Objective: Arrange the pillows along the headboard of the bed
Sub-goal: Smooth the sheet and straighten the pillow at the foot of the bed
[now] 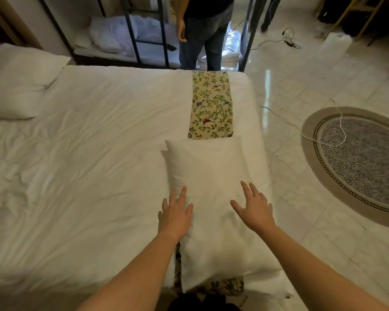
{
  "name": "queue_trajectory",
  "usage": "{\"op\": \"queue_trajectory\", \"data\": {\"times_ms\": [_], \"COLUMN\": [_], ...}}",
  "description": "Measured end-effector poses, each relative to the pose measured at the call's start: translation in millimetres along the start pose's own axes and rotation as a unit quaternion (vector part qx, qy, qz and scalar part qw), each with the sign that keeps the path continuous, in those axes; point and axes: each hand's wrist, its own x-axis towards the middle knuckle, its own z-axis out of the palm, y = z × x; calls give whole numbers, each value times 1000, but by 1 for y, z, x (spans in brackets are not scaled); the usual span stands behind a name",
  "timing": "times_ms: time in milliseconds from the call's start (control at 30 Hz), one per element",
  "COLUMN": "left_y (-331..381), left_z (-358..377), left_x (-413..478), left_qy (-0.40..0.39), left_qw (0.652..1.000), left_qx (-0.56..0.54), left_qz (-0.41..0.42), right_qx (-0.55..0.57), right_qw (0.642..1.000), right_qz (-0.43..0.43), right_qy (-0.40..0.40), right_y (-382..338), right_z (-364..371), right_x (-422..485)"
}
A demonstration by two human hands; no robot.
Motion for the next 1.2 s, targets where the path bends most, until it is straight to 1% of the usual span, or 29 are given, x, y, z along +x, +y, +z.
{"op": "queue_trajectory", "data": {"times_ms": [267, 533, 733, 900, 1000, 1200], "left_y": [-1, -7, -7, -12, -16, -17], "left_z": [26, 71, 103, 124, 135, 146], "left_x": [43, 99, 146, 169, 174, 177], "left_qy": [-7, 3, 31, 39, 35, 59], "left_qw": [999, 991, 981, 974, 971, 964], "left_qx": [-18, -86, -113, -147, -178, -205], "left_qz": [-26, -104, -154, -170, -158, -156], "right_qx": [12, 57, 84, 144, 177, 209], "right_qw": [999, 996, 995, 986, 980, 974], "right_qz": [21, 39, 32, 47, 46, 44], "right_qy": [-30, -53, -51, -65, -79, -79], "right_y": [23, 65, 89, 103, 107, 102], "right_z": [14, 46, 65, 76, 85, 96], "right_x": [49, 132, 192, 218, 224, 222]}}
